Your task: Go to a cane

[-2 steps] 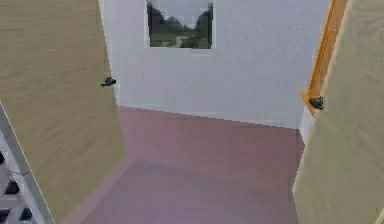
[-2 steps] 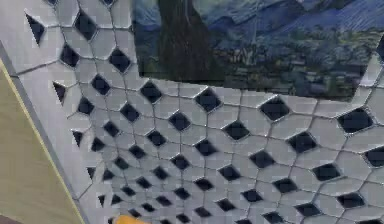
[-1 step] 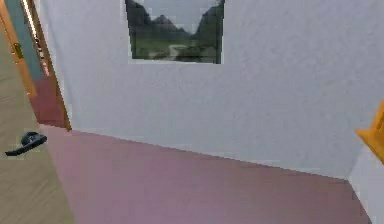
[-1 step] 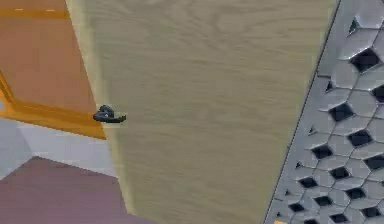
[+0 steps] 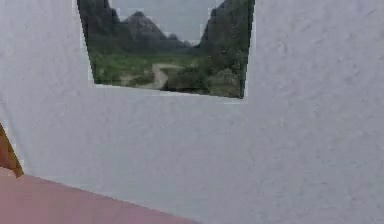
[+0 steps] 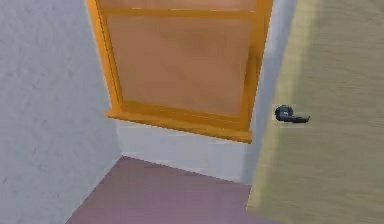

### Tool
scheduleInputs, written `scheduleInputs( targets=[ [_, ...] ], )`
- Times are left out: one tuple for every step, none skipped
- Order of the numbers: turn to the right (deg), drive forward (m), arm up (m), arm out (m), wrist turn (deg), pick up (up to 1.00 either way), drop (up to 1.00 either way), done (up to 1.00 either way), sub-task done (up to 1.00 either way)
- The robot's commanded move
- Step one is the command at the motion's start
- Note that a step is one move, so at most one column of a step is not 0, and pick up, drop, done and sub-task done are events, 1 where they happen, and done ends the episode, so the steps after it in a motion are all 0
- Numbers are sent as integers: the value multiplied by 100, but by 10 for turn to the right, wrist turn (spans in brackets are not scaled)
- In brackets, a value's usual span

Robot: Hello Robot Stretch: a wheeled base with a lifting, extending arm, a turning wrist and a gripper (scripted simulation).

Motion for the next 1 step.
scheduleInputs(
  targets=[
    [-450, 0, 0, 0, 0, 0, 0, 0, 0]
  ],
)
